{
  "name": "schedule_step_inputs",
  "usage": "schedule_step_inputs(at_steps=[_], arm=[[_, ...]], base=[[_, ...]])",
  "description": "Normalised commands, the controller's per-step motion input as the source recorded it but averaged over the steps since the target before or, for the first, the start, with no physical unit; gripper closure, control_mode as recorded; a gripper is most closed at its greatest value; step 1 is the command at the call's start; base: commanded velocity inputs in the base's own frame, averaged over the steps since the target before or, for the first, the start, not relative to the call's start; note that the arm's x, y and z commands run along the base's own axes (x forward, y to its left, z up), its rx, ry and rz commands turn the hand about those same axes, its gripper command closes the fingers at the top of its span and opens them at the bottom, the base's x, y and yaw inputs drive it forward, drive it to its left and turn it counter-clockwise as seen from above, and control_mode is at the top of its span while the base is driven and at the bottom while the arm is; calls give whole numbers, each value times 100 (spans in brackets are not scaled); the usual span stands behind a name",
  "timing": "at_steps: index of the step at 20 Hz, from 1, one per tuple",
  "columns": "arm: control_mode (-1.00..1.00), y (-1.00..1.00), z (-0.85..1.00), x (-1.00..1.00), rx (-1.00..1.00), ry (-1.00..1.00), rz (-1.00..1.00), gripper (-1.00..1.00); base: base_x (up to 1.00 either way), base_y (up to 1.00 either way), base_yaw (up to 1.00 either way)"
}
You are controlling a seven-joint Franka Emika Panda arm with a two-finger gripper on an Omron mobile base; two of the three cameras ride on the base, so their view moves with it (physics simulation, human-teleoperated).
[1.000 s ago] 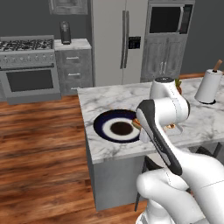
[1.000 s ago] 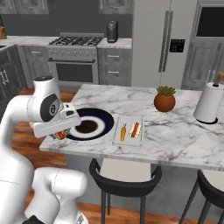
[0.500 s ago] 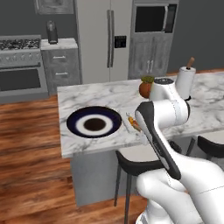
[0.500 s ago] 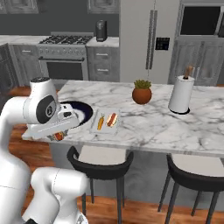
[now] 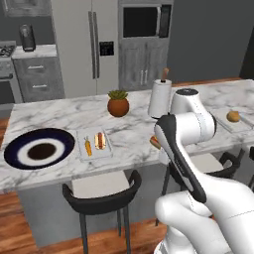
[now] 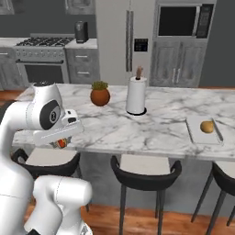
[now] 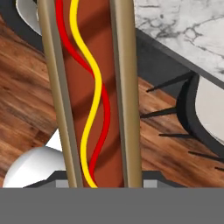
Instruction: Place one cooked food and one vegetable from the large plate to each tupperware container.
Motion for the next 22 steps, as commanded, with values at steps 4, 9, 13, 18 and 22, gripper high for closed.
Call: schedule_step_inputs(at_steps=[4, 9, 13, 18, 22], arm=[[100, 0, 0, 0, 0, 0, 0, 100], [100, 0, 0, 0, 0, 0, 0, 100], [100, 0, 0, 0, 0, 0, 0, 100], [100, 0, 0, 0, 0, 0, 0, 100], [100, 0, 0, 0, 0, 0, 0, 100]], base=[[26, -100, 0], [18, -100, 0], [27, -88, -6], [40, -63, -3], [42, -39, 0]])
